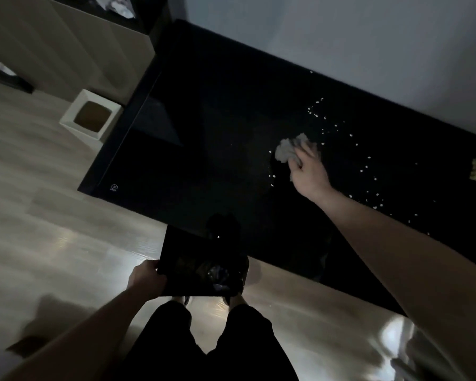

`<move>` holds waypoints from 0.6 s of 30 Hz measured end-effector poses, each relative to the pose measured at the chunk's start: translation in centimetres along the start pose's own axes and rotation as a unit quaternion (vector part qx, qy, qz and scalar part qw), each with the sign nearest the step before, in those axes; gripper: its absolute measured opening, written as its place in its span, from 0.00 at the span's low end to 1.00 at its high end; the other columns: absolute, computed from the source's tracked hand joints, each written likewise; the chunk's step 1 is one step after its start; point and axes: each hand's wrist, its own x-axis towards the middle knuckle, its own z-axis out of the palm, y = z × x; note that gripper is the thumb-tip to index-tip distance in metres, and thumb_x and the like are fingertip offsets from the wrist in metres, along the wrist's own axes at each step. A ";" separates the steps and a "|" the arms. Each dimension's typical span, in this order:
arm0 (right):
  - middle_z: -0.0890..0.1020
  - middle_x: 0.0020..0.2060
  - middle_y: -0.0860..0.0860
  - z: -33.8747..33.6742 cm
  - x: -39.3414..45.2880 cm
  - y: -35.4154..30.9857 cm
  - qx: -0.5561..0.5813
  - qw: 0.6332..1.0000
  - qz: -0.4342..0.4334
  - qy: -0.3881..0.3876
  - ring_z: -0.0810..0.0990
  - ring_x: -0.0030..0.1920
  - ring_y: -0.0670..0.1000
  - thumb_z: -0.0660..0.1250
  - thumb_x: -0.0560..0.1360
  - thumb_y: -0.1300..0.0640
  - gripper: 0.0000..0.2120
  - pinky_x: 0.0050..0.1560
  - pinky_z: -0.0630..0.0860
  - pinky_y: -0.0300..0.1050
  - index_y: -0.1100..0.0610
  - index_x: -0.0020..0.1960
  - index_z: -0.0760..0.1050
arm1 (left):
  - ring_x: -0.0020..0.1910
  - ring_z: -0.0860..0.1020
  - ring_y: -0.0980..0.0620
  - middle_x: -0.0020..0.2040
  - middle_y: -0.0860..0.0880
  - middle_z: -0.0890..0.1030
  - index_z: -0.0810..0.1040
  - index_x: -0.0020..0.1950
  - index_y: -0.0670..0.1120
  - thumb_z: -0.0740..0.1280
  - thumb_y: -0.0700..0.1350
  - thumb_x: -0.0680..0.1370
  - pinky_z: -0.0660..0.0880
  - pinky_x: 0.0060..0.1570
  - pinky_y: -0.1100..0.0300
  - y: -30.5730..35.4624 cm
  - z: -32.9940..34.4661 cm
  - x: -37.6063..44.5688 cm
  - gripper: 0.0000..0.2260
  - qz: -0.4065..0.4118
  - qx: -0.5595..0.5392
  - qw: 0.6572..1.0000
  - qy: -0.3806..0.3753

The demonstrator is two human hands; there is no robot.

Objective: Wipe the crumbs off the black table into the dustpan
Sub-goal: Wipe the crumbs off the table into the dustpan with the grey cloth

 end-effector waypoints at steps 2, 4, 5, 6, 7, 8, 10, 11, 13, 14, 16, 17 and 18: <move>0.50 0.84 0.51 1.8 0.9 0.2 -0.076 0.995 0.009 -0.061 0.43 0.84 0.58 0.52 0.86 0.46 0.26 0.83 0.42 0.59 0.48 0.83 0.57 | 0.45 0.85 0.41 0.46 0.43 0.87 0.83 0.63 0.51 0.65 0.41 0.72 0.83 0.49 0.51 0.5 0.5 -0.2 0.21 -0.003 -0.010 1.000 0.008; 0.47 0.85 0.51 3.8 0.6 0.0 -0.092 0.994 0.006 -0.054 0.42 0.84 0.58 0.52 0.86 0.45 0.27 0.83 0.41 0.58 0.48 0.84 0.55 | 0.44 0.85 0.41 0.46 0.43 0.87 0.83 0.63 0.51 0.64 0.40 0.72 0.83 0.49 0.50 0.9 0.8 -0.5 0.21 -0.005 -0.021 1.000 0.012; 0.48 0.85 0.51 4.9 0.0 -0.2 -0.096 0.994 -0.005 -0.042 0.43 0.84 0.57 0.52 0.86 0.45 0.27 0.83 0.41 0.57 0.47 0.84 0.55 | 0.43 0.85 0.41 0.45 0.43 0.87 0.83 0.63 0.51 0.65 0.40 0.71 0.83 0.49 0.50 1.0 0.9 -0.6 0.22 -0.007 -0.026 1.000 0.012; 0.50 0.85 0.51 6.0 -1.1 -0.5 -0.104 0.994 -0.028 -0.030 0.45 0.84 0.57 0.52 0.86 0.46 0.27 0.83 0.42 0.57 0.47 0.83 0.55 | 0.43 0.85 0.41 0.45 0.43 0.86 0.83 0.63 0.51 0.65 0.40 0.72 0.83 0.48 0.50 1.2 0.9 -0.7 0.21 -0.009 -0.031 0.999 0.013; 0.52 0.84 0.51 7.2 -2.4 -0.8 -0.105 0.992 -0.063 -0.022 0.47 0.84 0.57 0.54 0.85 0.48 0.26 0.83 0.44 0.58 0.48 0.83 0.57 | 0.42 0.85 0.41 0.44 0.43 0.86 0.83 0.63 0.52 0.65 0.40 0.72 0.83 0.48 0.50 1.3 0.9 -0.8 0.21 -0.009 -0.034 0.999 0.014; 0.55 0.84 0.51 8.4 -4.1 -1.2 -0.097 0.990 -0.103 -0.019 0.50 0.84 0.58 0.55 0.85 0.49 0.26 0.83 0.47 0.59 0.48 0.82 0.60 | 0.42 0.85 0.42 0.43 0.44 0.86 0.83 0.62 0.52 0.65 0.40 0.72 0.83 0.47 0.50 1.5 0.8 -0.9 0.21 -0.008 -0.035 0.999 0.013; 0.60 0.83 0.51 10.9 -7.8 -1.9 -0.063 0.981 -0.178 -0.032 0.54 0.83 0.57 0.58 0.84 0.52 0.25 0.82 0.53 0.60 0.51 0.80 0.65 | 0.40 0.85 0.42 0.41 0.45 0.86 0.84 0.61 0.51 0.65 0.41 0.72 0.83 0.46 0.51 1.8 0.5 -1.2 0.19 -0.006 -0.035 0.999 0.008; 0.62 0.82 0.51 12.2 -9.6 -2.3 -0.037 0.976 -0.208 -0.045 0.55 0.83 0.56 0.58 0.83 0.54 0.25 0.81 0.54 0.60 0.51 0.80 0.67 | 0.39 0.86 0.42 0.40 0.45 0.85 0.85 0.59 0.50 0.65 0.40 0.72 0.84 0.45 0.51 2.0 0.3 -1.5 0.18 -0.005 -0.036 0.999 0.004; 0.64 0.81 0.50 14.3 -13.2 -3.4 0.023 0.966 -0.243 -0.087 0.56 0.83 0.54 0.56 0.82 0.58 0.25 0.82 0.52 0.56 0.53 0.79 0.69 | 0.37 0.86 0.43 0.38 0.45 0.85 0.85 0.56 0.49 0.65 0.40 0.72 0.84 0.44 0.51 2.2 -0.3 -1.7 0.16 -0.001 -0.030 1.000 -0.005; 0.66 0.80 0.50 15.0 -14.8 -4.1 0.046 0.962 -0.248 -0.108 0.56 0.83 0.52 0.55 0.81 0.61 0.25 0.83 0.51 0.52 0.54 0.78 0.70 | 0.36 0.86 0.43 0.37 0.45 0.86 0.86 0.55 0.49 0.64 0.40 0.72 0.84 0.43 0.52 2.2 -0.7 -1.7 0.16 0.001 -0.020 1.000 -0.009; 0.70 0.78 0.48 16.0 -17.2 -5.1 0.080 0.959 -0.236 -0.134 0.59 0.81 0.47 0.56 0.80 0.63 0.25 0.82 0.54 0.49 0.54 0.76 0.73 | 0.34 0.86 0.44 0.35 0.45 0.86 0.86 0.53 0.48 0.64 0.40 0.72 0.84 0.43 0.53 2.0 -1.5 -1.6 0.15 0.004 0.005 1.000 -0.020; 0.72 0.76 0.47 16.2 -18.0 -5.4 0.095 0.961 -0.222 -0.138 0.62 0.80 0.45 0.58 0.80 0.64 0.25 0.81 0.58 0.49 0.54 0.75 0.74 | 0.33 0.86 0.45 0.35 0.44 0.86 0.85 0.52 0.48 0.63 0.40 0.72 0.84 0.42 0.54 1.9 -1.8 -1.6 0.15 0.006 0.014 1.000 -0.026; 0.74 0.75 0.46 16.0 -18.4 -5.6 0.114 0.964 -0.200 -0.135 0.65 0.78 0.44 0.58 0.80 0.63 0.24 0.79 0.62 0.49 0.53 0.74 0.75 | 0.33 0.86 0.45 0.36 0.44 0.86 0.85 0.52 0.47 0.63 0.40 0.71 0.84 0.42 0.54 1.8 -2.1 -1.5 0.15 0.007 0.022 0.999 -0.031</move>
